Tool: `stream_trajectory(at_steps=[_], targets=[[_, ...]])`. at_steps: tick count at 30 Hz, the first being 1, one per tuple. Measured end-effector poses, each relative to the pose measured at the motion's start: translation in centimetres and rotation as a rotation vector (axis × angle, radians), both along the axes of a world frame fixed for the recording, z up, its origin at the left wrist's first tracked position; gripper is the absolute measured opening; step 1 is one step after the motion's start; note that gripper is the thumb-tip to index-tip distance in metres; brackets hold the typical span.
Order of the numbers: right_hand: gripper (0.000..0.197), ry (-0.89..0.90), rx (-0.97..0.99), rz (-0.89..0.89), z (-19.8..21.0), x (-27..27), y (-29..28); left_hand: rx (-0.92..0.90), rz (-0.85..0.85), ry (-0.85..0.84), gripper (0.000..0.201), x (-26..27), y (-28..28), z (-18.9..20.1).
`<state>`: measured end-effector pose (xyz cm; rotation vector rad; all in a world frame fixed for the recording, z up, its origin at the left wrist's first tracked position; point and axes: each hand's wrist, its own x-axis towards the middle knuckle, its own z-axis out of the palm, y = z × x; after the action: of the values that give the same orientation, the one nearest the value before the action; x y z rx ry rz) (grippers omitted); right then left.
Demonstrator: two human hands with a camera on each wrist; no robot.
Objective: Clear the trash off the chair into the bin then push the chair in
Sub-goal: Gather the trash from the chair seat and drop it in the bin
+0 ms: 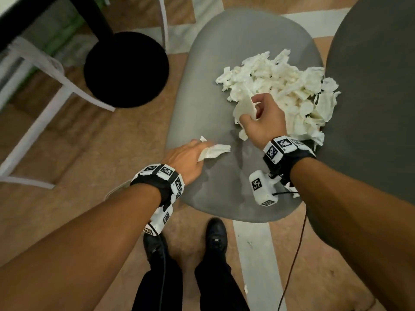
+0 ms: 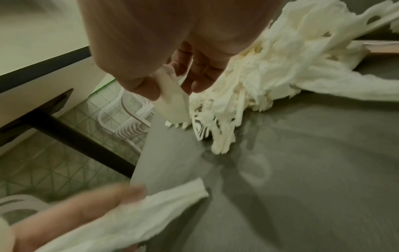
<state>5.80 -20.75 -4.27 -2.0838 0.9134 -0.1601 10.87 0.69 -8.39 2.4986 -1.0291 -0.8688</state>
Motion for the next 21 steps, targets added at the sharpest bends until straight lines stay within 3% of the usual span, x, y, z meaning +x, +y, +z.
stream_trajectory(at_steps=[3,8,10,13,16,18,21], targets=[[0.036,0.018,0.055,0.03,0.4,0.5,3.6,-0.008,0.062,0.051,0.015,0.2,2.5,1.1],[0.03,0.086,0.137,0.12,0.2,2.7,11.4,-0.001,0.406,0.086,0.023,0.2,8.6,0.9],[0.031,0.115,0.196,0.192,-0.6,3.5,15.2,0.052,0.552,0.121,0.031,0.1,11.7,-0.2],[0.029,0.213,0.182,0.368,-2.2,3.9,20.8,0.04,0.704,0.198,0.026,-0.2,16.0,-1.6],[0.033,0.358,0.077,0.559,-4.7,3.5,26.2,0.059,0.806,0.318,0.021,-1.3,20.6,-4.6],[0.038,0.472,0.035,0.62,-7.1,3.1,28.8,0.062,0.831,0.389,0.022,-1.8,23.0,-7.1],[0.05,0.578,0.021,0.645,-11.2,2.3,31.7,0.21,0.865,0.429,0.014,-2.4,25.7,-11.0]])
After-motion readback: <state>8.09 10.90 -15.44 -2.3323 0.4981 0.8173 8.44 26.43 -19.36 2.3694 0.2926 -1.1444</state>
